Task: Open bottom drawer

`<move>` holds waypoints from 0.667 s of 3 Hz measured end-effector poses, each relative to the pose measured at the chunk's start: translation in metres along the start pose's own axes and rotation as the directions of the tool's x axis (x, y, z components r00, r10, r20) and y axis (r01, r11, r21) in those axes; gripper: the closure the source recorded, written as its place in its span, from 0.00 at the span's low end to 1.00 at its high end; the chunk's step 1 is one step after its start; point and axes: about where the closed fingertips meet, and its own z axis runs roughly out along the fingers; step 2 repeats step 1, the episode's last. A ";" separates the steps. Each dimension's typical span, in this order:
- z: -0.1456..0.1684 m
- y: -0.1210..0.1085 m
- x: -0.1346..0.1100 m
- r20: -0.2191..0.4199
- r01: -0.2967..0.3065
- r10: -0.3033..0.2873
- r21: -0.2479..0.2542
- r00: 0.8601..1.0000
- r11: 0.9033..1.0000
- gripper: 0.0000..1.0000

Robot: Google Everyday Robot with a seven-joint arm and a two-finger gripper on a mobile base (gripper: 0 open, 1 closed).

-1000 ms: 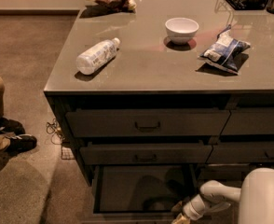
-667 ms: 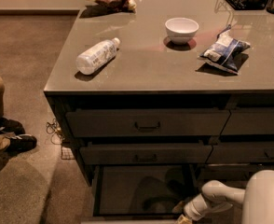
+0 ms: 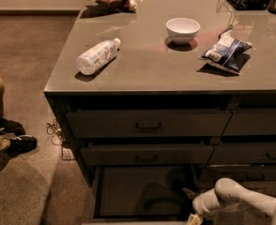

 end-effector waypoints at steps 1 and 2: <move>-0.034 -0.012 0.000 0.041 0.022 -0.024 0.049 0.999 0.999 0.00; -0.034 -0.012 0.000 0.041 0.022 -0.024 0.049 0.999 0.999 0.00</move>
Offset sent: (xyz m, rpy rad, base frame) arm 0.0000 0.0000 0.0000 0.0000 0.0000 0.0000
